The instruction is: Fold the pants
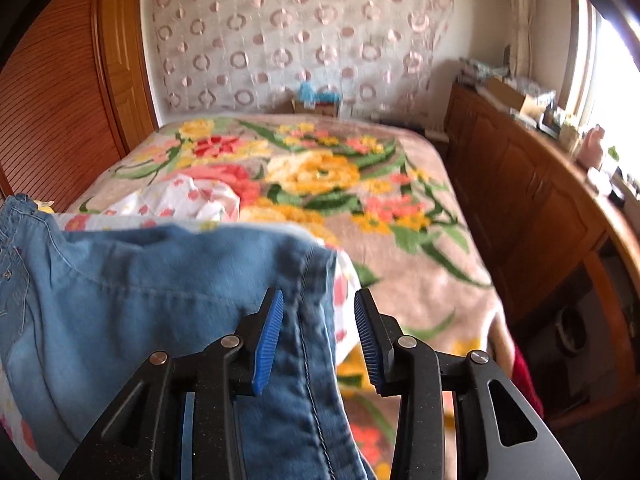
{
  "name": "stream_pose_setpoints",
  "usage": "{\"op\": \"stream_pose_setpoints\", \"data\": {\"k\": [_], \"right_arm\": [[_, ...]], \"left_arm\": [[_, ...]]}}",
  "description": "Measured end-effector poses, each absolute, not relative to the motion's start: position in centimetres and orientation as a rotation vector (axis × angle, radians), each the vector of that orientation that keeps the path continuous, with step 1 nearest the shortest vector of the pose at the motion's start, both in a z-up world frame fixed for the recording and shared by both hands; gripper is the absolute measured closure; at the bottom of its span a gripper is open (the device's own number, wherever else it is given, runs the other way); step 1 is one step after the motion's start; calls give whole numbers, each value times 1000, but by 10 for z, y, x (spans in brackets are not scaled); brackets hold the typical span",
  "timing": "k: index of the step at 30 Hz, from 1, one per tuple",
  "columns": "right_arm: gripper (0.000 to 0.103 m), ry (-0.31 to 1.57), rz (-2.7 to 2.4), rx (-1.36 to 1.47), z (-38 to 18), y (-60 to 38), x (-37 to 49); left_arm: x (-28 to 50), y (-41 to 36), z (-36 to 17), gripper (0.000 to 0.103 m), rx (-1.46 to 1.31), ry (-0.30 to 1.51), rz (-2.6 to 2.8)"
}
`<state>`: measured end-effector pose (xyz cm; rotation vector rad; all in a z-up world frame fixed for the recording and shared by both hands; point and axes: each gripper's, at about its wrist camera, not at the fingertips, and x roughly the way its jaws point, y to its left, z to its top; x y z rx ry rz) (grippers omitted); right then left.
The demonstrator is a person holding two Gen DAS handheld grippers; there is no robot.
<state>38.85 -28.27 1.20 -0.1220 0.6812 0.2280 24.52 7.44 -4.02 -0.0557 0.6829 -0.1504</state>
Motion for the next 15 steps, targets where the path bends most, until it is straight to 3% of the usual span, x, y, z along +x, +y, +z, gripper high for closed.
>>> {"op": "stream_pose_setpoints", "data": {"k": [11,15], "right_arm": [[65,801,297,-54,15,-289,427],[87,793,306,-88,18,-286,430]], "left_arm": [[241,54,-66,21,-17,762,-163],[243,52,-70,21,1,769,-150]]}}
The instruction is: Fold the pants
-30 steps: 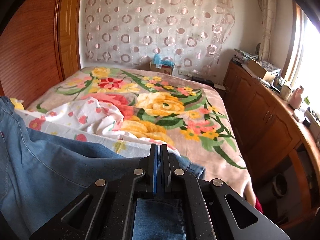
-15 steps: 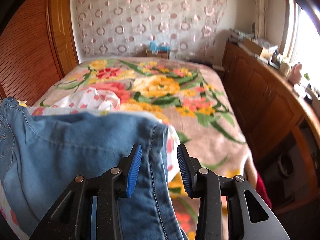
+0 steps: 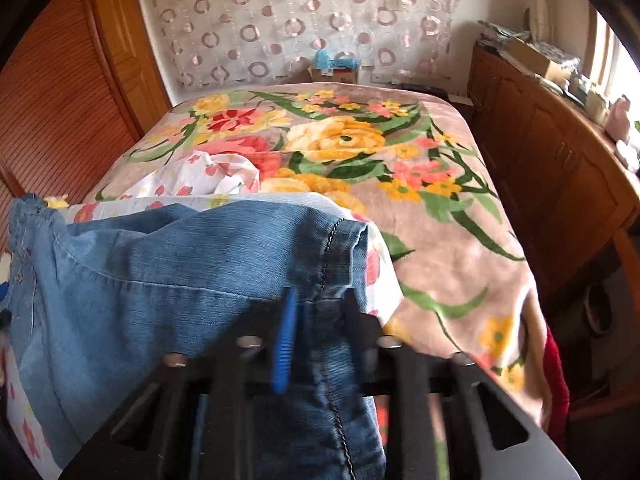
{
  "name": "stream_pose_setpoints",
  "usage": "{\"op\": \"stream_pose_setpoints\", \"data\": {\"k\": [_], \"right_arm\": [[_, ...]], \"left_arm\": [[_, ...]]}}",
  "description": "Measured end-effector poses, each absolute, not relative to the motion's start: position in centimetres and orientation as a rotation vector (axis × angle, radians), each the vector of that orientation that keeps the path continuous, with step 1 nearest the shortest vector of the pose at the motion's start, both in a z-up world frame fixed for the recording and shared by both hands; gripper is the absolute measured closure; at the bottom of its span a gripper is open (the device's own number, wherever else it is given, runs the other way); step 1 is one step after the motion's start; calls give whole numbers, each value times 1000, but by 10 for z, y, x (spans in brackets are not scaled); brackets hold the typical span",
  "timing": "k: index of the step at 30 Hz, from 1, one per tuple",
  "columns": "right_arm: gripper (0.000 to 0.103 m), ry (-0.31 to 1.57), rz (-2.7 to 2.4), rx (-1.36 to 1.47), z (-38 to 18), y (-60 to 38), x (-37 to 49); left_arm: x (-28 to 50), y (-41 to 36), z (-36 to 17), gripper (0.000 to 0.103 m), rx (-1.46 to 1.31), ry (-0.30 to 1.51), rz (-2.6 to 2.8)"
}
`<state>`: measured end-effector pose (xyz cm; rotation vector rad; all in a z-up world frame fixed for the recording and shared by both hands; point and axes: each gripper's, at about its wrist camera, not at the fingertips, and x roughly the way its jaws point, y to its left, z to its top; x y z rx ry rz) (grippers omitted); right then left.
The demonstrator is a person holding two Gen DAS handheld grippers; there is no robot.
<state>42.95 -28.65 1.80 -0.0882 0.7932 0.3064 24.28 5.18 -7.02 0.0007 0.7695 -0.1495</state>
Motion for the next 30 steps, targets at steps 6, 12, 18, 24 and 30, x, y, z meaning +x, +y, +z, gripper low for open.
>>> {"op": "stream_pose_setpoints", "data": {"k": [6,12,18,24,30], "right_arm": [[94,667,293,-117,38,-283,420],[95,558,179,-131,63,-279,436],[95,553,91,-120,56,-276,453],[72,555,139,-105,61,-258,425],[62,568,180,-55,58,-291,374]], "left_arm": [[243,53,-74,21,15,767,-145],[245,51,-76,21,28,771,-137],[242,57,-71,21,-9,778,-142],[229,61,-58,21,-47,750,-163],[213,63,-50,21,-49,725,-149]]}}
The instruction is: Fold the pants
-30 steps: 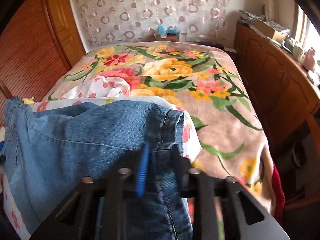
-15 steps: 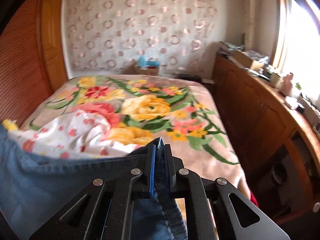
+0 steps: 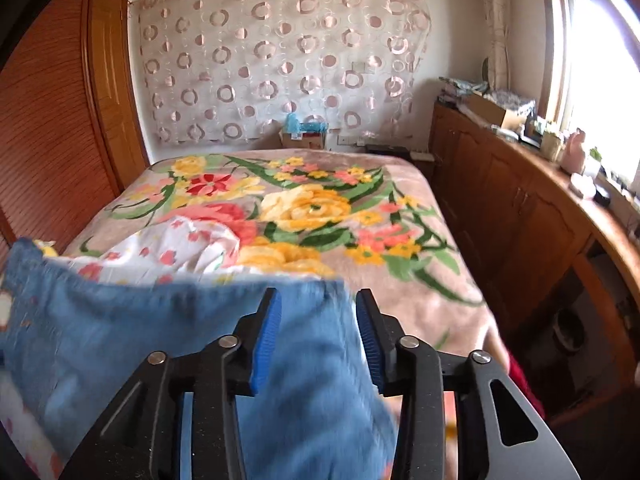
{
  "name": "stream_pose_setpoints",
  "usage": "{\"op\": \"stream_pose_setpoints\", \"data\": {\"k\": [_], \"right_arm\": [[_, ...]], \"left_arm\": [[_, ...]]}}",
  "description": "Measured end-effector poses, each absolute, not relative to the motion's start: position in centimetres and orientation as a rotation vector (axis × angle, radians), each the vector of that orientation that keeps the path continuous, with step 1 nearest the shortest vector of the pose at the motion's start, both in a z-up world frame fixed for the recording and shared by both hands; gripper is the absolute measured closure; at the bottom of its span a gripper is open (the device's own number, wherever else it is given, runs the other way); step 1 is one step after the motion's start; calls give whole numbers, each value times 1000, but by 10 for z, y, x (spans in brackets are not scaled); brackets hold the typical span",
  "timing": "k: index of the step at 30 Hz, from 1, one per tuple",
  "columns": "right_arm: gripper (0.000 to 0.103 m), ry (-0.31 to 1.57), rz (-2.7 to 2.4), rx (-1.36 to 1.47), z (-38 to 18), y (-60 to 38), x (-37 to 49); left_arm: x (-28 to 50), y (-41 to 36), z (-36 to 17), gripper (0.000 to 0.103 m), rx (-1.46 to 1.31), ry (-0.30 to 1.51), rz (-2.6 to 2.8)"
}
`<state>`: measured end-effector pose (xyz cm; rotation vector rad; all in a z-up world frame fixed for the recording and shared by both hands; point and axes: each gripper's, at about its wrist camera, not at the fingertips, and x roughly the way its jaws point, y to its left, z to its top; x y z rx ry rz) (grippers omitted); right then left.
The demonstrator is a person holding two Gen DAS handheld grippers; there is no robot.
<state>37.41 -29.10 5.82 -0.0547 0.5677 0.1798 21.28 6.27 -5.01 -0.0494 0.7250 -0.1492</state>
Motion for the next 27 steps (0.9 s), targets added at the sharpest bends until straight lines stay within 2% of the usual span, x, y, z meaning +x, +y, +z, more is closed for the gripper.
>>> {"op": "stream_pose_setpoints", "data": {"k": [10,22,23,25,27], "right_arm": [[55,629,179,7,21,-317,276],[53,670,189,41,13,-315,245],[52,670,194,49,15,-314,245],[40,677,211,70,14,-314,242],[37,695,227,107,11,-316,239]], "left_arm": [[187,66,-48,21,-75,709,-127],[136,62,-42,21,-64,660,-125],[132,63,-41,21,-64,656,-124],[124,63,-40,21,-62,649,-122],[117,63,-38,21,-61,646,-121]]}}
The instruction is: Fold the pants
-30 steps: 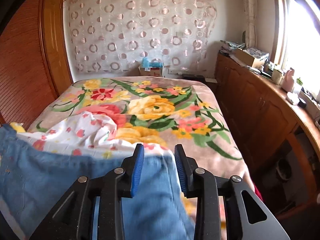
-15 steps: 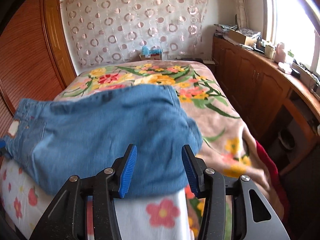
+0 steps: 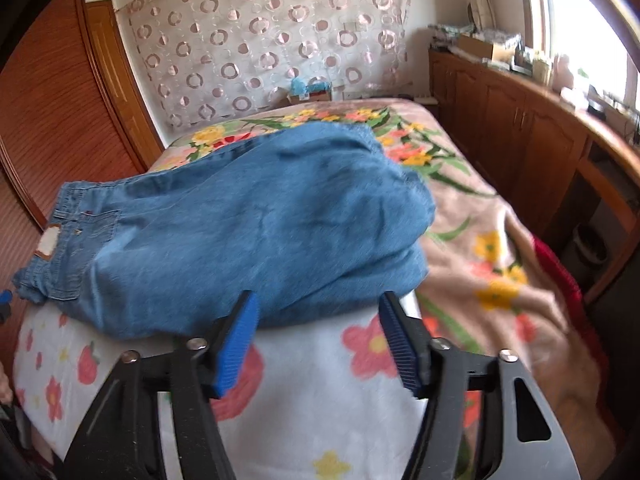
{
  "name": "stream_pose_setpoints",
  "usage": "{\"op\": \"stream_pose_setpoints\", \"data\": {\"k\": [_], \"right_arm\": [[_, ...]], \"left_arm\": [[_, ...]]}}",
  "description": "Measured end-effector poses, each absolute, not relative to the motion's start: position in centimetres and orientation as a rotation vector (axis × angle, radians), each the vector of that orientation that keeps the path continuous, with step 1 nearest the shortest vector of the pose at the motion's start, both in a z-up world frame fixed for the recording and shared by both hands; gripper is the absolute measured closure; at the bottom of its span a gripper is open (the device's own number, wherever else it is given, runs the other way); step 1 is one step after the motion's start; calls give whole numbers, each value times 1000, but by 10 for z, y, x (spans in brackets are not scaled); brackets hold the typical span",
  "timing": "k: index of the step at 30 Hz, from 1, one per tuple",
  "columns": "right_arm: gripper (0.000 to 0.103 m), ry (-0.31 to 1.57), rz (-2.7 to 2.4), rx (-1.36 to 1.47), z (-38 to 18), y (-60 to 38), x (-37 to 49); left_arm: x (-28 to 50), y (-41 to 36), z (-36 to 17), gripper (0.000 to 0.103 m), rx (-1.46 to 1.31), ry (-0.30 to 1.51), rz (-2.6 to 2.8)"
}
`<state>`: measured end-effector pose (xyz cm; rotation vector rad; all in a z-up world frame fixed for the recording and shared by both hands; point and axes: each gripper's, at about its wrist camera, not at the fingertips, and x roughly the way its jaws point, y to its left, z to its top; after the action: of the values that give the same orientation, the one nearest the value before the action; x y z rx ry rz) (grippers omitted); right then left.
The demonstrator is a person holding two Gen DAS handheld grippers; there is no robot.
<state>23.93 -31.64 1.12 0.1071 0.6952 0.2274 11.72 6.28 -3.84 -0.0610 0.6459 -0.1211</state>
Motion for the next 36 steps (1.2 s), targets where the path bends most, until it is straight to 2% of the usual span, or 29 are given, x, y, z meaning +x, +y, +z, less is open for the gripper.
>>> {"op": "stream_pose_setpoints", "data": {"k": [13,21,23,25,27,29,32,34,36], "right_arm": [[36,743,215,255,7,-334,269],[37,730,139,228,7,-336,287],[41,730,116,189,7,-325,289],[53,725,80,135,5,-318,290],[62,718,53,92,4,-315,289],[64,717,49,83,6,-309,287],[66,718,46,79,6,-304,289],[68,719,45,70,8,-299,293],[68,720,45,64,8,-300,290]], "left_arm": [[107,80,-38,21,-84,639,-98],[115,90,-44,21,-105,643,-75],[116,92,-44,21,-109,644,-71],[117,95,-45,21,-106,643,-65],[119,99,-44,21,-98,637,-54],[122,105,-44,21,-95,637,-41],[130,115,-45,28,-86,649,-30],[137,118,-47,43,-77,660,-33],[146,121,-49,52,-71,678,-50]]}}
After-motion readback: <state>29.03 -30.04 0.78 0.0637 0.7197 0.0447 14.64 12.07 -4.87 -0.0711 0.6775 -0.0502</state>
